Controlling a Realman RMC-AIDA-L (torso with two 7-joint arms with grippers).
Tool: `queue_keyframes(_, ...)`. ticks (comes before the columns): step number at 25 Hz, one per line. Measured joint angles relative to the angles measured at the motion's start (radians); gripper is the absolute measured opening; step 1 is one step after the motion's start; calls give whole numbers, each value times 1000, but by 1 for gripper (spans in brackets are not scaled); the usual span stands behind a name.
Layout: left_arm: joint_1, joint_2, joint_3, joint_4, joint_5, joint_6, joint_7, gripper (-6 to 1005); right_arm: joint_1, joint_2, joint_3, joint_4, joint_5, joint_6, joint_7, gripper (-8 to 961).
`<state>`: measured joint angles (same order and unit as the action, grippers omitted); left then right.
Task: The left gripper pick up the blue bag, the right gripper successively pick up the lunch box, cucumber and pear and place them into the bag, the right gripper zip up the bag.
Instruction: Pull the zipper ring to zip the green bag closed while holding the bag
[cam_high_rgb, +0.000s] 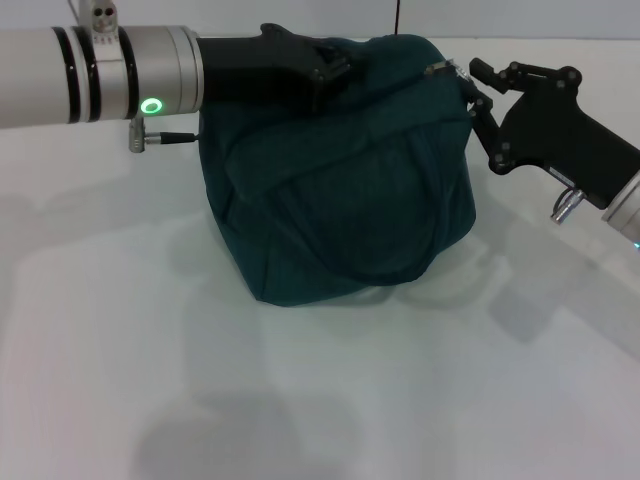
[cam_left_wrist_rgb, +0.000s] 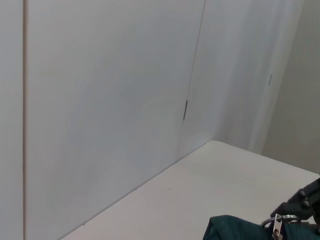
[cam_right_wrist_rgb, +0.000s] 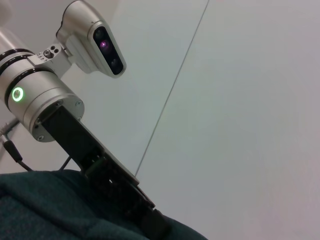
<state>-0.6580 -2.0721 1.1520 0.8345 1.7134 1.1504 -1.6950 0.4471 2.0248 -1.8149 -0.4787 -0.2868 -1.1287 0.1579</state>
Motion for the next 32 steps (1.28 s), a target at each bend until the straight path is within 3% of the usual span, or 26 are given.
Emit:
queue_keyframes(12, 0, 1, 0, 0, 1, -1, 1, 102, -5, 0, 21, 11, 4, 2, 0, 20)
queue_keyframes(28, -2, 5, 1, -2, 8, -12, 2, 123, -19, -1, 54, 85, 87, 5, 13, 17)
queue_keyframes(32, -2, -6, 2, -8, 8, -16, 33, 129, -16, 0, 44, 87, 88, 6, 29, 17)
